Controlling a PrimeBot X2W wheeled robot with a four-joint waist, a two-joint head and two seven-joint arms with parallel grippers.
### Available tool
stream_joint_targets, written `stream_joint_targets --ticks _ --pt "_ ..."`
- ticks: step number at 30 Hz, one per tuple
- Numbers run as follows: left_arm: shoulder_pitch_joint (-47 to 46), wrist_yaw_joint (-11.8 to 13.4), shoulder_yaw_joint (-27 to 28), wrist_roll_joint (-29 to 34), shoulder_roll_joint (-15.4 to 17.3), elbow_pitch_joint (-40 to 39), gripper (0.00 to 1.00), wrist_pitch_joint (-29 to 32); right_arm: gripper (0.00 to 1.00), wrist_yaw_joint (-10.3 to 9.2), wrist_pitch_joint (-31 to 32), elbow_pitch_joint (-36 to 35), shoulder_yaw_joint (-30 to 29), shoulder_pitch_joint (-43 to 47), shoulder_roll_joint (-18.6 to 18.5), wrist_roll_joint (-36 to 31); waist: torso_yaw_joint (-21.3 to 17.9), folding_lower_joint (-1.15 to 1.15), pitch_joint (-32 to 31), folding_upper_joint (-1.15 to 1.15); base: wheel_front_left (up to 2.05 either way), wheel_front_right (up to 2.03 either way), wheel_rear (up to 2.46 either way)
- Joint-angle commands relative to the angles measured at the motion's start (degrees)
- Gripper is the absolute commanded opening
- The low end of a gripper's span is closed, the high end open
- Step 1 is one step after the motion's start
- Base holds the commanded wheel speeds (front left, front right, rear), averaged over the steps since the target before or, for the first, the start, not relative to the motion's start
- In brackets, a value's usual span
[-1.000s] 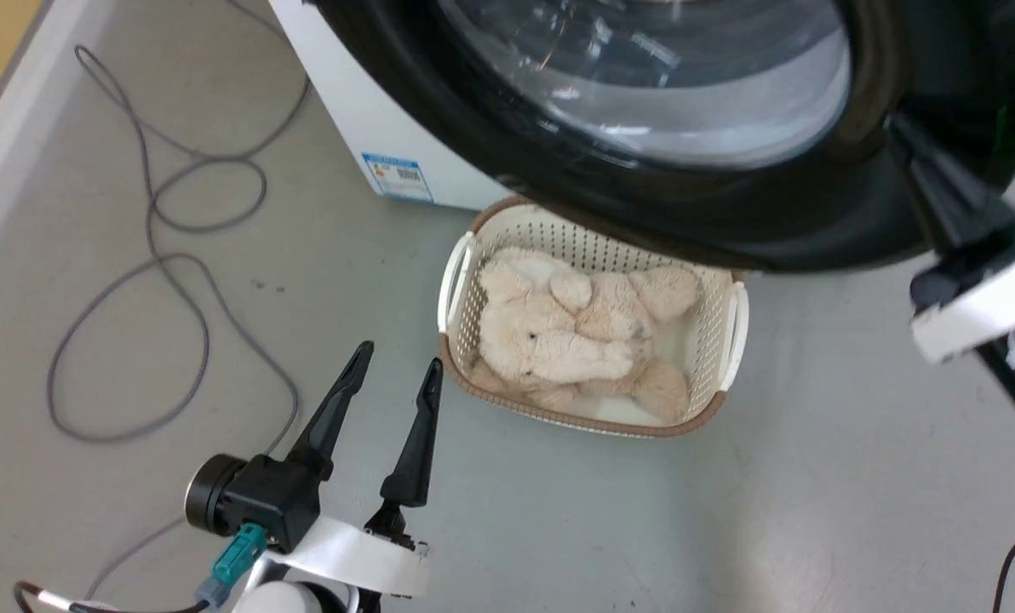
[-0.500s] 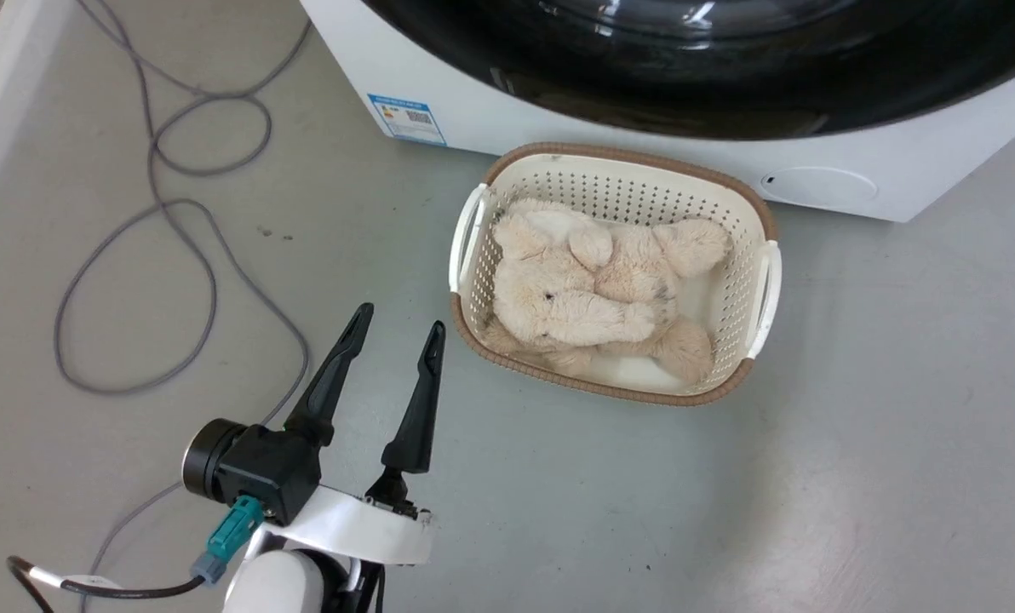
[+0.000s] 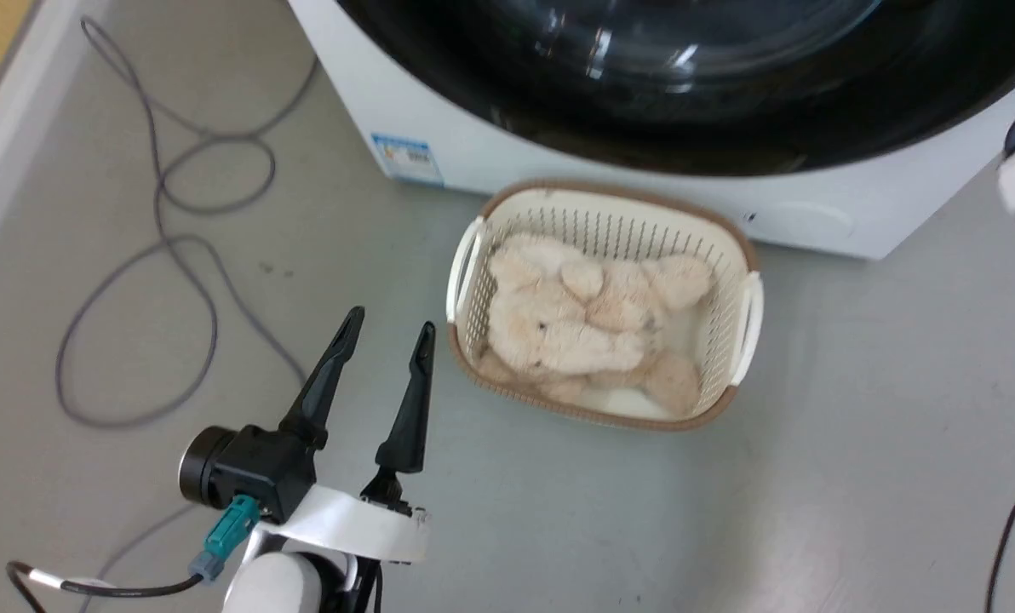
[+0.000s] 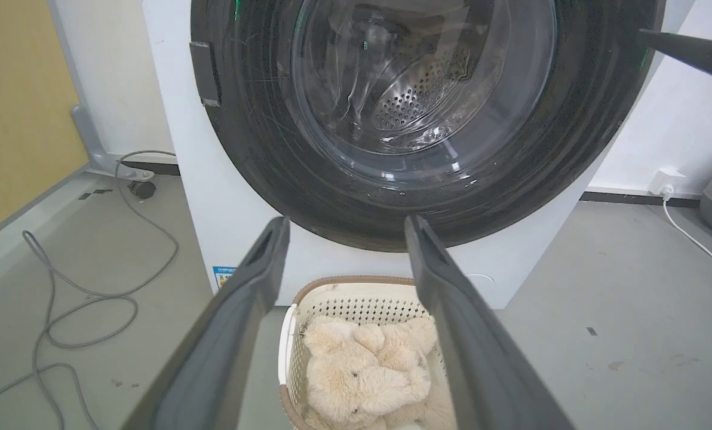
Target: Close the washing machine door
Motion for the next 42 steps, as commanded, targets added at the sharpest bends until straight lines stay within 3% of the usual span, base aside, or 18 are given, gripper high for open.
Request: stream_joint_targets --ticks 1,7,11,17,22,26,35,36,37,42 --pt "0.73 -0.25 0.31 0.07 -0.06 0.3 1.0 -0.25 0.0 -0.05 -0.56 0.11 0.16 2.13 0.31 0.53 -1.12 0.0 -2.85 0.0 0.0 0.0 0.0" --pt "3.69 -0.25 1.71 0.35 -0.01 1.91 1.0 -0.25 0.0 -0.05 -1.83 -3.09 1.28 12.25 0.58 0.31 -3.44 0.0 -10.28 0.0 0.0 0.0 0.0" --pt "6.21 -0.25 3.52 0.09 -0.09 3.12 1.0 -0.25 0.0 -0.05 -2.01 -7.46 -4.17 20.17 1.87 -2.99 -5.11 0.0 -14.33 0.0 0.0 0.0 0.0" --pt "8.98 -0.22 5.8 -0.06 -0.23 4.68 1.0 -0.25 0.0 -0.05 -2.03 -17.34 -13.01 34.95 8.81 -12.58 -6.94 0.0 -18.49 0.0 0.0 0.0 0.0" --pt "10.75 -0.19 6.92 0.18 -0.33 5.03 1.0 -0.25 0.0 -0.05 -2.04 -24.25 -20.81 45.4 16.91 -16.6 -7.89 0.0 -20.69 0.0 0.0 0.0 0.0" --pt "11.68 -0.2 7.17 0.46 -0.37 5.32 1.0 -0.25 0.0 -0.05 -2.04 -28.21 -23.85 52.02 22.05 -20.3 -8.11 0.0 -21.65 0.0 0.0 0.0 0.0" --pt "12.77 0.07 7.67 0.96 -0.42 7.18 1.0 -0.25 0.0 -0.05 -2.05 -32.41 -25.17 60.89 26.6 -25.37 -8.07 0.0 -22.59 0.0 0.0 0.0 0.0" --pt "12.83 0.15 7.65 1.05 -0.42 7.26 1.0 -0.25 0.33 -0.05 -2.05 -32.68 -24.97 61.53 26.72 -25.81 -8.06 0.0 -22.66 0.0 0.0 0.0 0.0" --pt "12.88 0.29 7.61 1.23 -0.43 7.33 1.0 -0.25 1.0 -0.05 -2.05 -32.95 -24.86 62.06 26.81 -26.4 -8.06 0.0 -22.72 0.0 0.0 0.0 0.0" --pt "13.01 0.93 7.46 2.17 -0.44 7.51 1.0 -0.25 1.0 -0.05 -2.05 -33.11 -24.04 63.61 26.96 -27.42 -7.98 0.0 -22.95 0.0 0.0 0.0 0.0"
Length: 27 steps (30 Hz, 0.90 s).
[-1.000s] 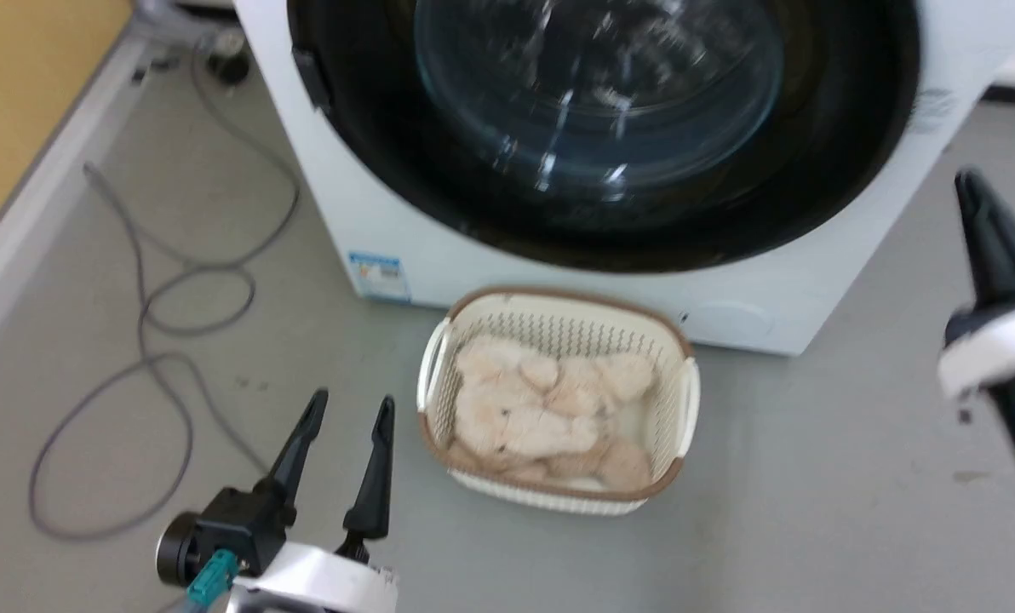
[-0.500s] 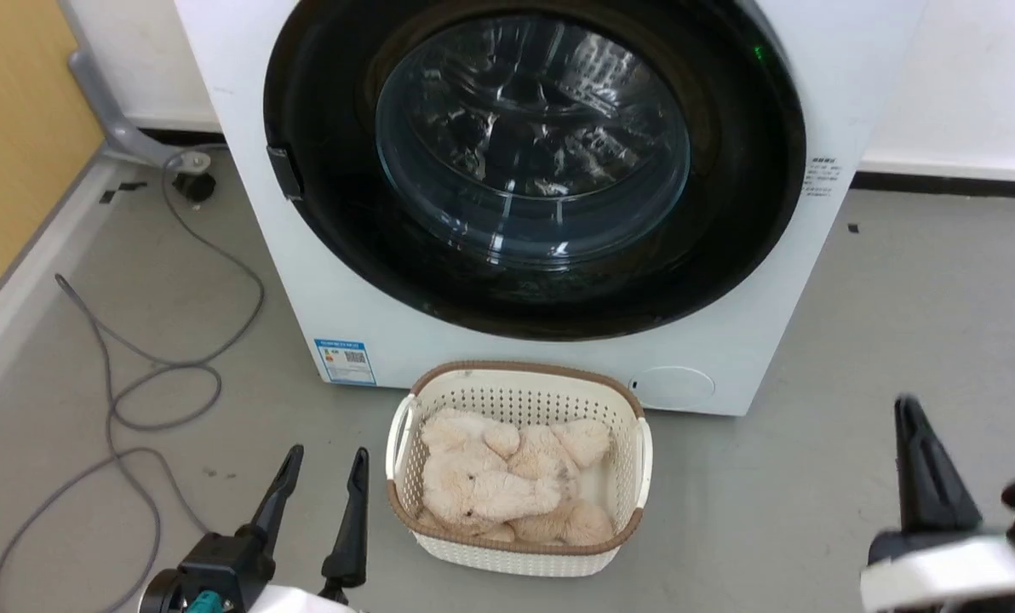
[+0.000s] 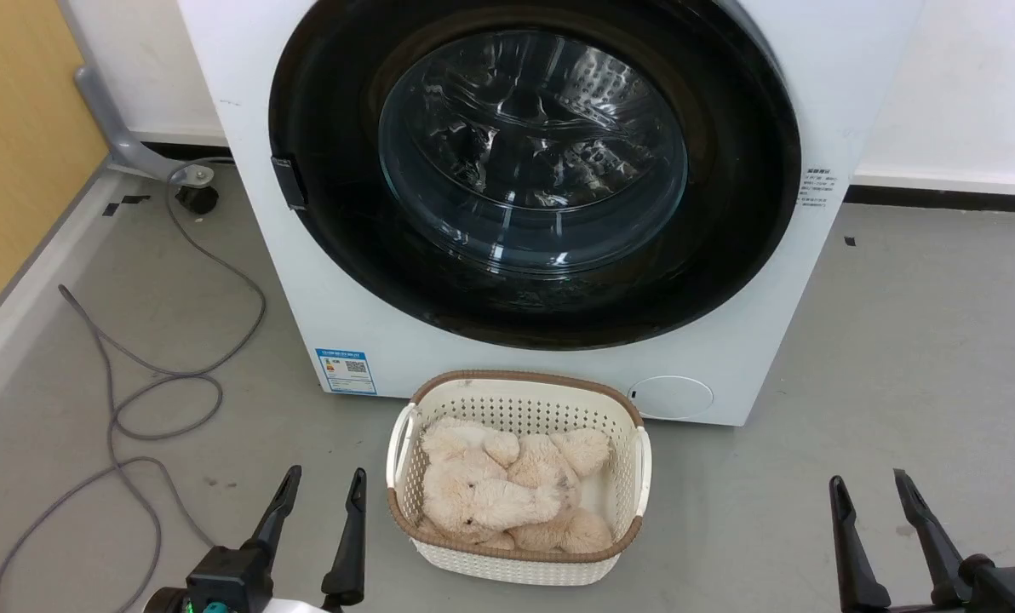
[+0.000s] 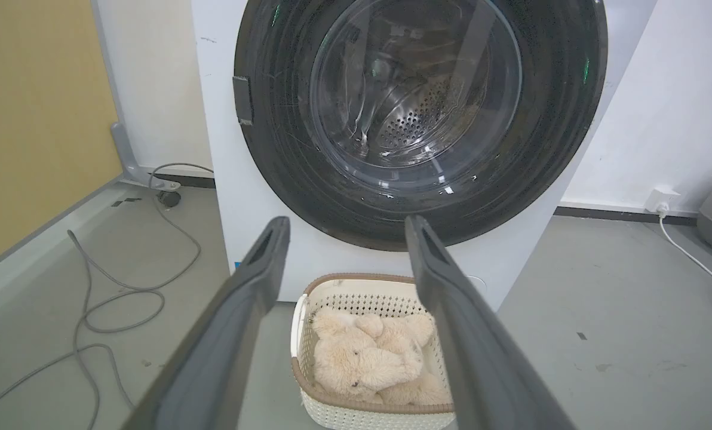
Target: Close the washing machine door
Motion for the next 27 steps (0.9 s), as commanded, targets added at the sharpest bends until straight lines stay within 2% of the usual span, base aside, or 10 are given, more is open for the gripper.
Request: stream_joint_targets --ticks 1,13,14,27 --pt "0.46 0.38 0.01 0.85 -0.07 0.09 1.0 -0.25 1.0 -0.04 -0.25 -0.32 0.11 0.83 0.28 0.33 0.05 0.01 -0.06 0.0 0.0 0.0 0.0" --pt "0.4 1.21 0.08 2.71 -0.08 -0.82 1.0 -0.25 1.0 -0.04 -0.25 -0.83 0.2 0.89 0.29 -0.4 0.21 0.01 -0.28 0.0 0.0 0.0 0.0" --pt "0.0 0.91 0.01 2.48 -0.03 -0.67 0.0 0.0 0.0 0.0 0.0 -0.46 0.2 0.11 0.03 -0.32 0.21 0.01 -0.28 0.0 0.0 0.0 0.0" --pt "-0.39 1.47 0.29 3.09 -0.05 -1.41 0.0 1.67 0.0 0.0 1.61 -0.72 0.56 -0.78 0.05 -1.19 -0.25 0.01 -0.2 0.0 0.0 0.0 0.0"
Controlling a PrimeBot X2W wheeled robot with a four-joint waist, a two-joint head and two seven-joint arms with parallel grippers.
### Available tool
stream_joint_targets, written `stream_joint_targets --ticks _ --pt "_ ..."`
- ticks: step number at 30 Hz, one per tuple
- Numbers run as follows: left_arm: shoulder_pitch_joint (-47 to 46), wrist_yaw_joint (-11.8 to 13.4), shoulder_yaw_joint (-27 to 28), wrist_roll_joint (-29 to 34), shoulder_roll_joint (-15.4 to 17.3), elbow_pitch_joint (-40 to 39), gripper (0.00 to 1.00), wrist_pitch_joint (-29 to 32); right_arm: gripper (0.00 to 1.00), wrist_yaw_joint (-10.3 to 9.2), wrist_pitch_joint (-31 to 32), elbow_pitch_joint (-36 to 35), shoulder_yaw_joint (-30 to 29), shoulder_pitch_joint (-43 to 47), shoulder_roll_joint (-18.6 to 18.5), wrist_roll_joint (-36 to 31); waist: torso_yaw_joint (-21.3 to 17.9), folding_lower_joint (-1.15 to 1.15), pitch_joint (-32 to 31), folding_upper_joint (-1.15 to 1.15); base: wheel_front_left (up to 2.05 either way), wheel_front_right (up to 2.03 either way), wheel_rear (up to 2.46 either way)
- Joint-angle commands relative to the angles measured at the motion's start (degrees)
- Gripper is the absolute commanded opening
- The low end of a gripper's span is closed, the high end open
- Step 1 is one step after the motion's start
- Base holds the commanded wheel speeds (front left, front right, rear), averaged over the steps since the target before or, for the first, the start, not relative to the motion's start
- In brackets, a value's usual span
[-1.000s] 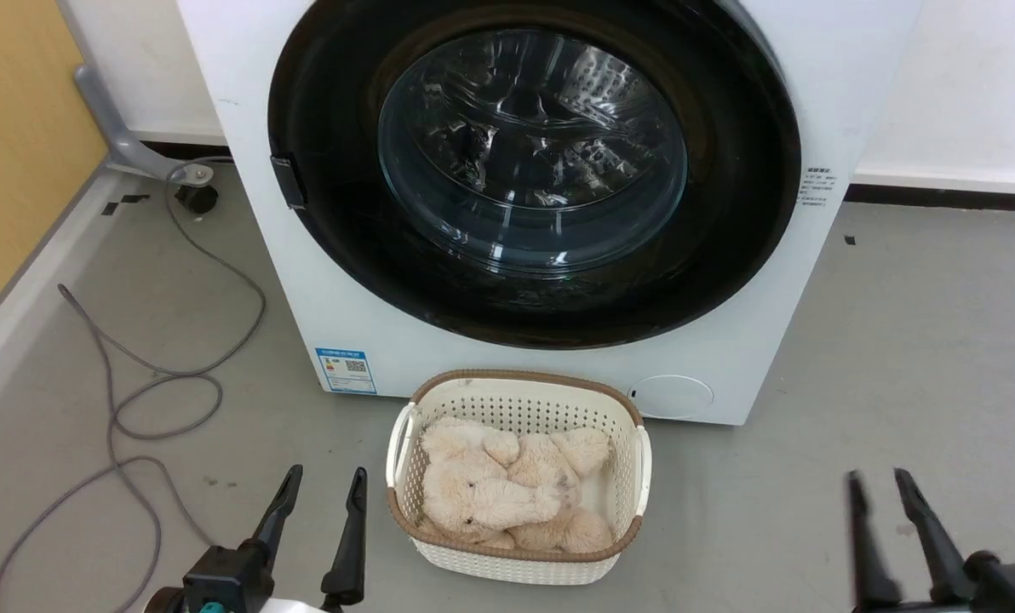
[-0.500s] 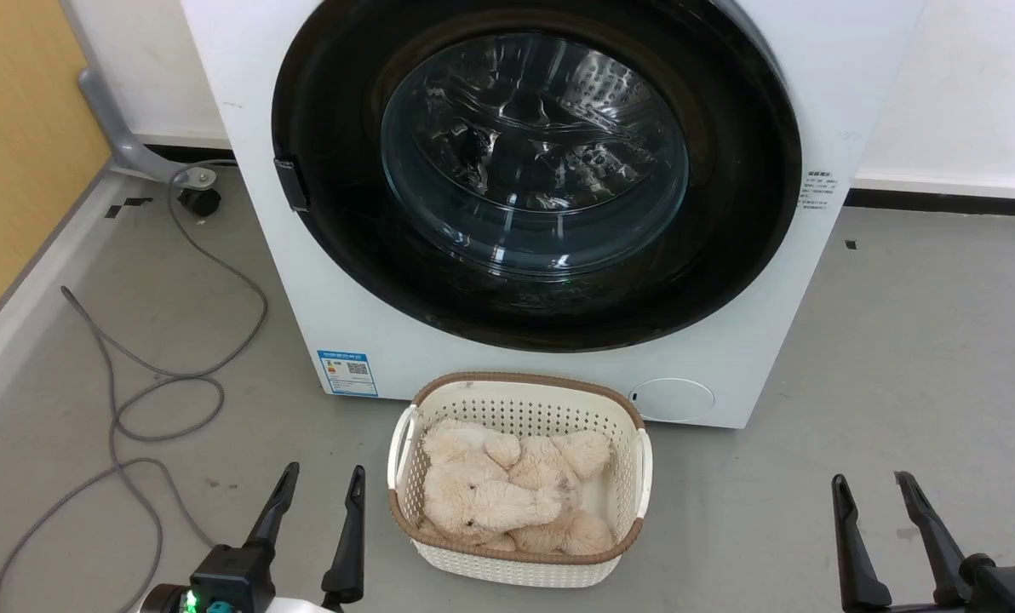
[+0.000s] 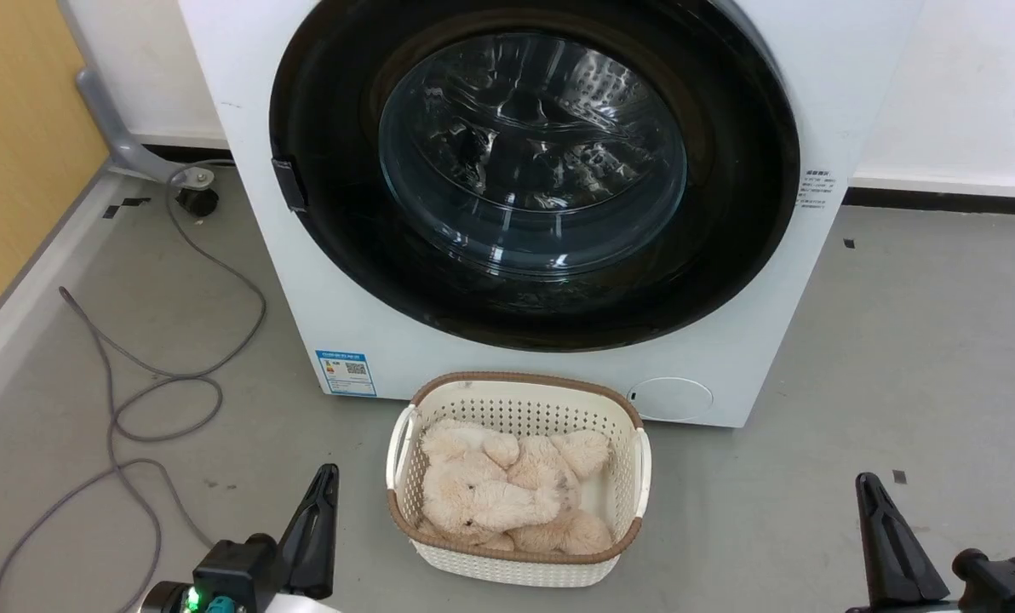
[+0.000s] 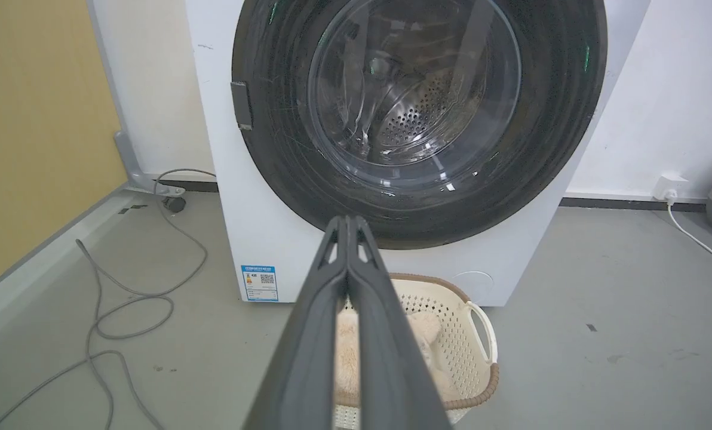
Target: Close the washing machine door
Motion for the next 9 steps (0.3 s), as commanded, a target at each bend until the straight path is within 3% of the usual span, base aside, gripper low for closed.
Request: stream_joint_targets --ticks 1,9 --pt "-0.39 0.41 0.2 0.55 0.0 -0.46 0.0 0.4 0.0 0.0 0.34 -0.3 0.16 -0.71 0.03 -0.75 -0.07 0.0 0.02 0.0 0.0 0.0 0.0" --pt "-0.62 0.78 0.38 0.95 -0.01 -0.95 0.0 1.34 0.0 -0.01 1.29 -0.47 0.39 -1.22 0.05 -1.27 -0.34 0.0 0.07 0.0 0.0 0.0 0.0"
